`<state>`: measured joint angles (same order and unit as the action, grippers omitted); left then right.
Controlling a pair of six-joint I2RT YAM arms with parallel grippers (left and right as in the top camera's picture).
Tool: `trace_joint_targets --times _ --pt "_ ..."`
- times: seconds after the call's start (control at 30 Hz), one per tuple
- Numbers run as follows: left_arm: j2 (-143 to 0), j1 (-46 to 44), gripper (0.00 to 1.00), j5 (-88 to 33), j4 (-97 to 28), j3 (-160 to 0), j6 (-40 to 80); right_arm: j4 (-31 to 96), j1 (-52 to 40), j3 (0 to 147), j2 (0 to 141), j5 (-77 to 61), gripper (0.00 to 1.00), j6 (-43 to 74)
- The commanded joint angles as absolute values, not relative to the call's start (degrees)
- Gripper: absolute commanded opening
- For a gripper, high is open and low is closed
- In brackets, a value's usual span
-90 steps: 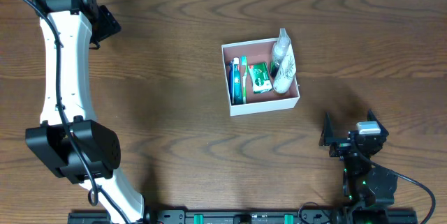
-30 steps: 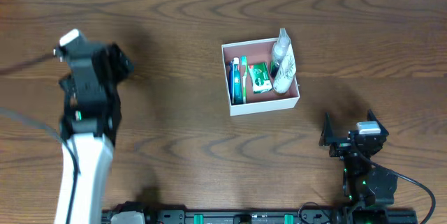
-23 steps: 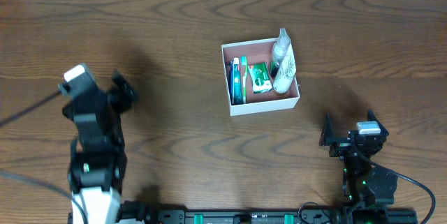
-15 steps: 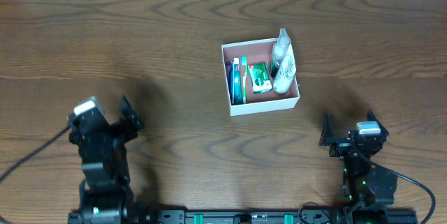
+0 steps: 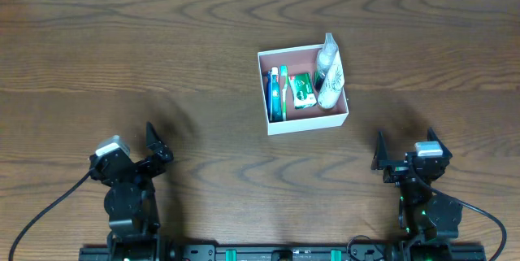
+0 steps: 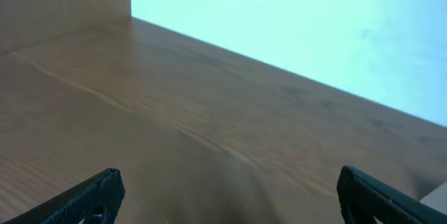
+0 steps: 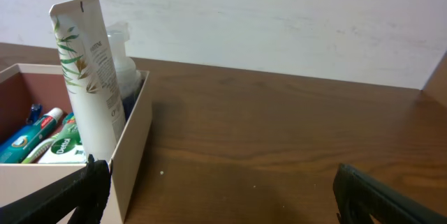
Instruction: Pack container
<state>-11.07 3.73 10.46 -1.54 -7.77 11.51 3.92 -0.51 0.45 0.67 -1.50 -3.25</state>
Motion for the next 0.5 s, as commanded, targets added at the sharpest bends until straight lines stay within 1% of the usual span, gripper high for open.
trace_joint_targets --times 0.0,0.37,0.47 --pt "-10.17 3.77 0.98 10.02 -0.30 -5.98 10.28 4.14 -1.52 0.32 0.27 -1.10 0.99 -3.92" --pt "-2.96 3.77 0.98 10.02 -0.10 -0.45 10.07 4.14 -1.52 0.32 0.27 -1.10 0.99 -3.92" --pt "-0.78 3.77 0.98 10.04 -1.96 -0.23 9.34 4.14 -1.52 0.32 0.27 -1.10 0.99 -3.92"
